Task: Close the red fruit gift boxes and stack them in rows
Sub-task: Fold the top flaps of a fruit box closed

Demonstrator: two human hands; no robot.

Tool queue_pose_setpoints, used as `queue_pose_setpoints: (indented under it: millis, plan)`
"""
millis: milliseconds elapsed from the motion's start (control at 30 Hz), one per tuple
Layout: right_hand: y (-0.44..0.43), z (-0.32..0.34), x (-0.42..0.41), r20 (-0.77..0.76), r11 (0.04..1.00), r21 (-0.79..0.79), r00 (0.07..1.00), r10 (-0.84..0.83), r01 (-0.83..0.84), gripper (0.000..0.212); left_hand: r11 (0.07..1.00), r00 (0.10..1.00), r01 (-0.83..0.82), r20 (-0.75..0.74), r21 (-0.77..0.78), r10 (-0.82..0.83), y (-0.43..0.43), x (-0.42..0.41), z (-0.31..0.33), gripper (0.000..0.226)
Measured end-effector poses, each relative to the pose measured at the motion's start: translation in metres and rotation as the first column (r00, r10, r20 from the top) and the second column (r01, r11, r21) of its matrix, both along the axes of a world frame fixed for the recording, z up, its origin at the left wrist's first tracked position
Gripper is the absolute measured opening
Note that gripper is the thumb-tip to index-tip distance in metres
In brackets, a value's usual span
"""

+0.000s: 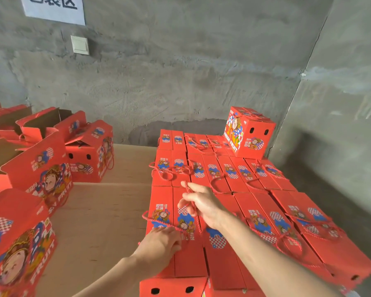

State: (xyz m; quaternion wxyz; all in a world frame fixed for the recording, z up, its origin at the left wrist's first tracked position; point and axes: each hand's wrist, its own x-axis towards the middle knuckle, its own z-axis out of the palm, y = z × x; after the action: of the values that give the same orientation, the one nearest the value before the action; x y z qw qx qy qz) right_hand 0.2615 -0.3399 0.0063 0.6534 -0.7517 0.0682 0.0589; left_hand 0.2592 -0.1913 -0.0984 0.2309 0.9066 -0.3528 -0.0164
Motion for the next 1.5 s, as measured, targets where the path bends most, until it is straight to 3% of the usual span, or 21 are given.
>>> queue_pose_setpoints:
  millis: [67,167,233,333,400,467,533,567,633,700,767,800,867,933,1100,1233,1400,1500]
  plan:
    - [0.0,0.002,-0.001,0.024,0.995,-0.072,0.997,0.069,-0.067,0.025,0.972,0.975,-0.138,-0.2,-0.191,0.099,-0.008,0.004,0.017,0.022]
    - [0.004,0.007,0.0,0.077,0.99,-0.139,0.996,0.051,-0.04,0.014,0.729,0.885,-0.386,-0.449,-0.566,0.121,-0.012,0.022,0.056,0.029]
    - [0.007,0.01,0.004,0.093,0.997,-0.048,0.994,-0.063,0.068,0.013,0.619,0.861,-0.444,-0.499,-0.648,0.097,-0.013,0.032,0.086,0.021]
    - [0.004,0.017,0.012,0.015,0.963,0.19,0.98,-0.198,0.191,0.014,0.62,0.895,-0.419,-0.415,-0.664,0.161,-0.011,0.038,0.111,0.027]
    - [0.009,0.018,0.01,-0.036,0.971,0.235,0.999,-0.033,0.04,0.022,0.646,0.918,-0.376,-0.361,-0.664,0.164,-0.005,0.041,0.113,0.034]
    - [0.026,0.014,0.004,-0.089,0.96,0.233,0.979,0.183,-0.158,0.028,0.768,0.966,-0.247,-0.212,-0.591,0.148,0.001,0.04,0.114,0.04]
    - [0.042,0.01,0.004,-0.17,0.954,0.216,0.954,0.245,-0.207,0.028,0.862,0.978,-0.172,0.018,-0.477,0.206,0.009,0.04,0.109,0.042]
    - [0.046,0.013,0.008,-0.215,0.96,0.219,0.952,0.22,-0.172,0.026,0.849,0.954,-0.213,0.085,-0.484,0.288,0.016,0.042,0.103,0.039]
    - [0.047,0.031,0.022,-0.284,0.972,0.226,0.951,0.123,-0.059,0.024,0.732,0.878,-0.405,-0.01,-0.547,0.479,0.034,0.041,0.088,0.028]
    - [0.049,0.056,0.034,-0.313,0.991,0.126,0.946,0.079,-0.041,0.027,0.693,0.816,-0.57,-0.207,-0.442,0.539,0.047,0.033,0.062,0.022]
    - [0.058,0.084,0.039,-0.282,0.998,0.037,0.958,0.057,-0.049,0.027,0.762,0.839,-0.54,-0.3,-0.358,0.453,0.053,0.019,0.038,0.018]
    - [0.063,0.1,0.041,-0.237,0.999,0.027,0.971,0.028,-0.022,0.026,0.762,0.861,-0.501,-0.327,-0.411,0.389,0.054,0.009,0.037,0.021]
    - [0.064,0.136,0.042,-0.108,0.998,0.048,0.993,-0.042,0.048,0.026,0.659,0.907,-0.409,-0.361,-0.631,0.217,0.056,-0.004,0.05,0.028]
    - [0.057,0.174,0.041,0.007,0.99,0.078,0.993,-0.116,0.115,0.028,0.567,0.939,-0.325,-0.331,-0.757,0.095,0.057,-0.012,0.076,0.036]
    - [0.043,0.236,0.034,0.124,0.973,0.096,0.968,-0.22,0.209,0.029,0.596,0.953,-0.096,-0.247,-0.797,-0.176,0.049,-0.027,0.145,0.066]
    - [0.037,0.263,0.032,0.253,0.966,0.1,0.932,-0.258,0.24,0.027,0.635,0.922,-0.146,-0.337,-0.759,-0.19,0.025,-0.017,0.182,0.088]
    - [0.009,0.271,0.047,0.396,0.967,0.061,0.883,-0.251,0.248,0.022,0.625,0.875,-0.217,-0.433,-0.75,-0.216,-0.028,0.015,0.195,0.086]
    - [-0.024,0.266,0.066,0.473,0.96,0.04,0.841,-0.262,0.277,0.024,0.609,0.894,-0.217,-0.406,-0.763,-0.19,-0.063,0.038,0.185,0.091]
